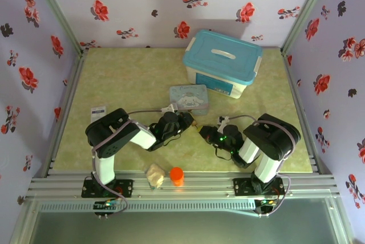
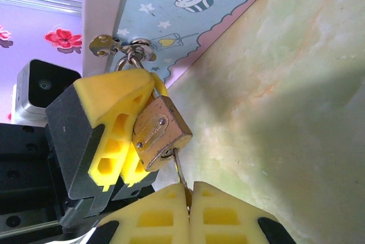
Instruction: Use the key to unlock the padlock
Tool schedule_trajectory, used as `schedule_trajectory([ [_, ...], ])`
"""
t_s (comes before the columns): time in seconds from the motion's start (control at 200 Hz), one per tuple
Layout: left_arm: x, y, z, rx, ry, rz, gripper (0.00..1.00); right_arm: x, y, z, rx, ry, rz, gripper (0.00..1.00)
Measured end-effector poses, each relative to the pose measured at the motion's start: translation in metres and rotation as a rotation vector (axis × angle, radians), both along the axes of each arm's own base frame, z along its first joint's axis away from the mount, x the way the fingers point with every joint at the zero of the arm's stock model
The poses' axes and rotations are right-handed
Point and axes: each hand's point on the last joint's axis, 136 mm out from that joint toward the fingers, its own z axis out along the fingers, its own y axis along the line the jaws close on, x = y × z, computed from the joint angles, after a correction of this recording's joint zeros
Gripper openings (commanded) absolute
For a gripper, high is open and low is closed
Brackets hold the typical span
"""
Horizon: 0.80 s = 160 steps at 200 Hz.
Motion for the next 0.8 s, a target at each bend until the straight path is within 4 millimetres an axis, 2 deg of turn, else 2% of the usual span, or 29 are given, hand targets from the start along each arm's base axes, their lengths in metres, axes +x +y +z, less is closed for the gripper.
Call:
schedule_trajectory([
  [0.8, 0.0015, 0.0008, 0.0006, -0.005, 0.001, 0.006, 0.0, -0.0005, 0.0037, 0.0032, 0.013, 0.01, 0.02, 0.0],
])
